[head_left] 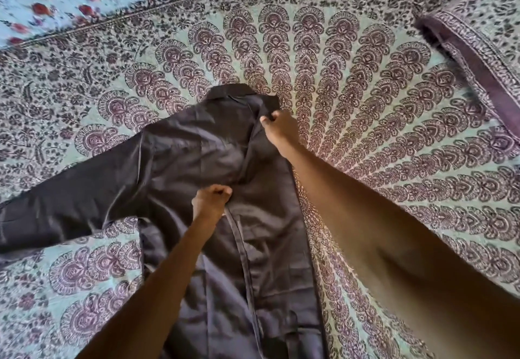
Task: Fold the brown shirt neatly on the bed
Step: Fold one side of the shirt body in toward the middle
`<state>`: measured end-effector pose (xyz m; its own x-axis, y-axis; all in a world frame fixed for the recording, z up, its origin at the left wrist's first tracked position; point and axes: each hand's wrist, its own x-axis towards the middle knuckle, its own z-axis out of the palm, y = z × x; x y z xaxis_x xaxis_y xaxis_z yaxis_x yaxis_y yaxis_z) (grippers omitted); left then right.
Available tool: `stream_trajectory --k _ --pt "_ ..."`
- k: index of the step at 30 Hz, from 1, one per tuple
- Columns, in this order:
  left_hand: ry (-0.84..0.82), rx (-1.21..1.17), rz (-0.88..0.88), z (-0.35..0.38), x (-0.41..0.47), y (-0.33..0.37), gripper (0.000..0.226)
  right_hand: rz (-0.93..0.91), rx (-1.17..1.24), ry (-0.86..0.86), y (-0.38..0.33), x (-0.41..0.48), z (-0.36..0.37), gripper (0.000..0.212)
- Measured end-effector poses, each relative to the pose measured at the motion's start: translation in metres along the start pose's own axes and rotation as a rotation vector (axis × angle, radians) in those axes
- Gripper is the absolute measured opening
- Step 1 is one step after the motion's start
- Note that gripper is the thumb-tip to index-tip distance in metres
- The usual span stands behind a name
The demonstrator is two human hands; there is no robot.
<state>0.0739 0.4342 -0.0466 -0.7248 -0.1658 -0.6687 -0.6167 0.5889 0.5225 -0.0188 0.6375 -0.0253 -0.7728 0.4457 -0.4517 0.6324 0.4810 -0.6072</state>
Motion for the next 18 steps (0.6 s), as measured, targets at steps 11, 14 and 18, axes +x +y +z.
stream_trajectory --k 11,14,18 --pt "0.035 0.425 0.023 -0.015 0.002 0.013 0.022 0.12 0.026 0.221 0.008 0.03 0.01 0.024" --pt "0.079 0.487 0.19 -0.016 -0.003 0.011 0.029 0.107 -0.006 0.232 0.002 0.032 0.01 0.027" --pt "0.061 0.35 0.273 -0.015 0.004 0.017 0.043 0.093 0.049 0.194 0.0 0.04 0.009 0.029"
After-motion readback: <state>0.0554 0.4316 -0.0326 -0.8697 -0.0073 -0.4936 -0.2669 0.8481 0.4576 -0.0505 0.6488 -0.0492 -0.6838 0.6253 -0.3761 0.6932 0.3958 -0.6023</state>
